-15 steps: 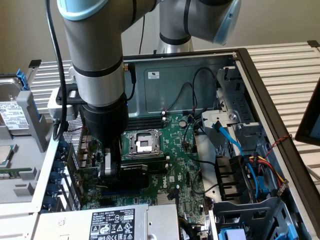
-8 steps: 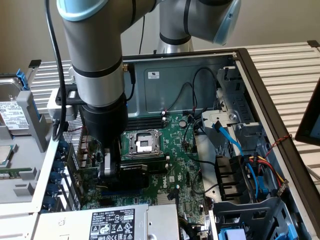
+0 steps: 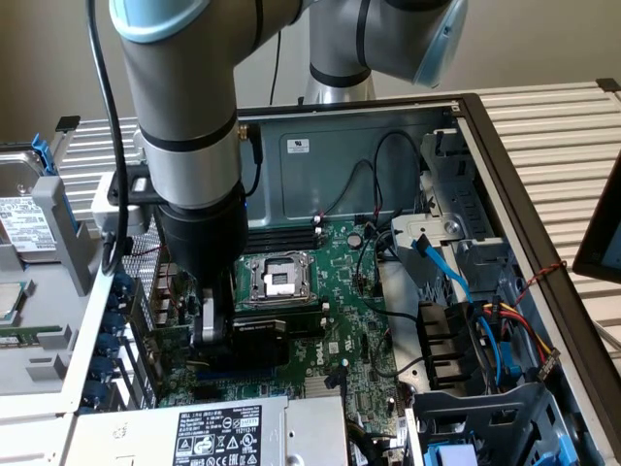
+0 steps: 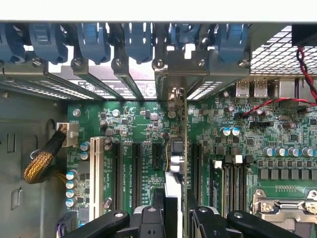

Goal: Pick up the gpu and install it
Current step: 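Insert the gpu into the slot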

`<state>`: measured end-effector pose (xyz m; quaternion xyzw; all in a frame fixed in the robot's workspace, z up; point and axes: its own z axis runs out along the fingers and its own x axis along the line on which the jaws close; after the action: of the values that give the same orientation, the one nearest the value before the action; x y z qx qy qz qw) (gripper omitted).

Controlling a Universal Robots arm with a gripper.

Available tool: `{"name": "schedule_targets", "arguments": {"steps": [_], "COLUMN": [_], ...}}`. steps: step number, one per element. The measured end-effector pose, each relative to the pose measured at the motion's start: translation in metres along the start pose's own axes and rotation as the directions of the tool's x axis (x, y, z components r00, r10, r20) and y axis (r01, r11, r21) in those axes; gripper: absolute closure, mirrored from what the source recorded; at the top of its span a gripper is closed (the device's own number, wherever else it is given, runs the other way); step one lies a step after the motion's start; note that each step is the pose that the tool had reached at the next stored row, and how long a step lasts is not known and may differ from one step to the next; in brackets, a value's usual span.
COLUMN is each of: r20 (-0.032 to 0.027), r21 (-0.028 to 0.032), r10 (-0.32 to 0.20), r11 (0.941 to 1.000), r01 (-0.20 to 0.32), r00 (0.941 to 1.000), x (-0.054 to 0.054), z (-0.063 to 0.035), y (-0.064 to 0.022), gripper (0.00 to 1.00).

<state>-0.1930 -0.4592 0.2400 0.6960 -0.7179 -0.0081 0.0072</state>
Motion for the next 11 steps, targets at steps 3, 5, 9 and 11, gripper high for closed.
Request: {"name": "schedule_targets", "arguments": {"steps": [3,5,9,11], "r20": [0.0001,0.0000,0.0000,0.0000], "r21": [0.0002,0.0000,0.0001,0.0002], "r10": [0.000,0.000,0.000,0.000], "r11": [1.0000,1.0000,1.0000,1.0000], "r01": [0.000,0.000,0.000,0.000], "r00": [1.0000,1.0000,1.0000,1.0000], "x": [0.0000,0.0000,0.0000,0.0000], "z": [0.0008,0.0014,0.0027,0.0031], "y": [0.0000,0.0000,-0.0001,-0.0001], "gripper": [0.73,0.73,0.73,0.73]}}
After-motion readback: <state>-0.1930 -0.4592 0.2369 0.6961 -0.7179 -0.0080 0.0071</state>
